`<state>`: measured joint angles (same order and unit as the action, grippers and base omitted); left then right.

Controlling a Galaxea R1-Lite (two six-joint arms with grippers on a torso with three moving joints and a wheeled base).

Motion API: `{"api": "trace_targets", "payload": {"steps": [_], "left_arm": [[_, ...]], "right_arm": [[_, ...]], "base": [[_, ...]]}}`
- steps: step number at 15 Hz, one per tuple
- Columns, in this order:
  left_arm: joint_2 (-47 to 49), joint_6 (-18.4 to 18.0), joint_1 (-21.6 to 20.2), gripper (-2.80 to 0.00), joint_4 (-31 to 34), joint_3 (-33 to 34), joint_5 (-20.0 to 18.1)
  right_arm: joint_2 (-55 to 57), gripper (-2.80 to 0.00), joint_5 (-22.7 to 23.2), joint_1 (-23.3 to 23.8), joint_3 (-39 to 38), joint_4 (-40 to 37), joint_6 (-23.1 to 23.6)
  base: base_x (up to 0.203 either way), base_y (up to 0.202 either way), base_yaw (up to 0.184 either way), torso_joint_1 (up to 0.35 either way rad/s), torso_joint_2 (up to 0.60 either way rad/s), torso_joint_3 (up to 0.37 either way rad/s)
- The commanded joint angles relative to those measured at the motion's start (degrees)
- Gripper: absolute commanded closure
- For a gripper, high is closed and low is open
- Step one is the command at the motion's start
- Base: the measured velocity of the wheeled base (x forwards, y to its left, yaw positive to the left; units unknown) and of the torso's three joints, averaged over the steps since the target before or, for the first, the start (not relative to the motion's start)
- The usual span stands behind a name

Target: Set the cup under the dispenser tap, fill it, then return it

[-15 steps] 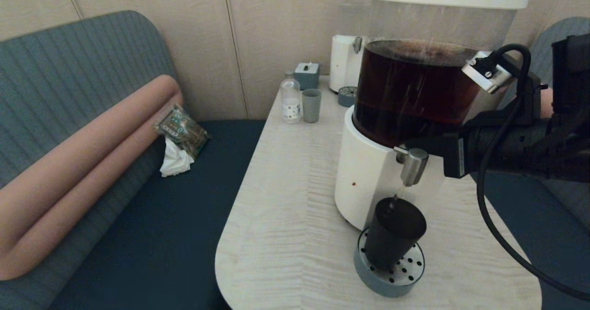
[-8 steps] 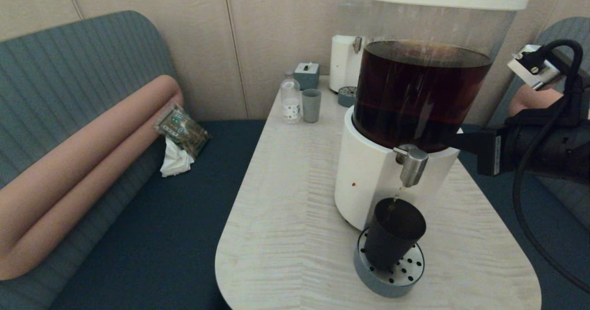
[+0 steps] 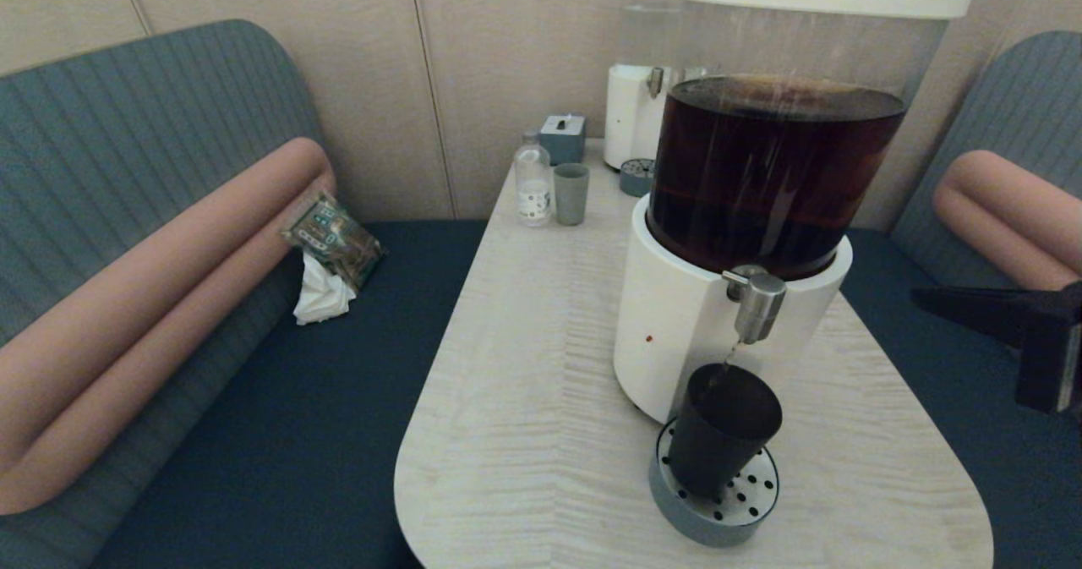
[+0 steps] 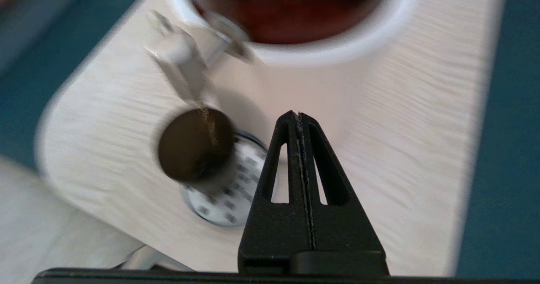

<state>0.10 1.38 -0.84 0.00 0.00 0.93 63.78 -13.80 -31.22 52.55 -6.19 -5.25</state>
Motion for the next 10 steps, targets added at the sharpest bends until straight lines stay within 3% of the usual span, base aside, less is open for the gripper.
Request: {"api": "trace_targets", "payload": {"steps": [1, 3, 7, 10], "left_arm": [[0.03, 0.03, -0.04, 0.0, 0.0, 0.09, -0.01], [0.03, 0.03, 0.02, 0.0, 0.0, 0.09, -0.01], [0.04, 0.03, -0.04, 0.0, 0.0, 0.09, -0.01], [0.02, 0.03, 0.01, 0.0, 0.0, 0.09, 0.01]], "right_arm": [[-6.47, 0.0, -4.21, -0.76, -3.15, -0.34, -0.36], [-11.34, 0.0, -4.99, 3.08, -6.22, -1.65, -0.51], [-17.54, 0.0, -3.38, 6.2, -9.25, -5.88, -5.38], [-21.88, 0.0, -2.62, 8.29, -11.46, -5.9, -5.73]], "base": [[0.0, 0.0, 0.0, 0.0, 0.0, 0.0], [0.0, 0.0, 0.0, 0.0, 0.0, 0.0], [0.0, 0.0, 0.0, 0.0, 0.0, 0.0], [0.0, 0.0, 0.0, 0.0, 0.0, 0.0]]}}
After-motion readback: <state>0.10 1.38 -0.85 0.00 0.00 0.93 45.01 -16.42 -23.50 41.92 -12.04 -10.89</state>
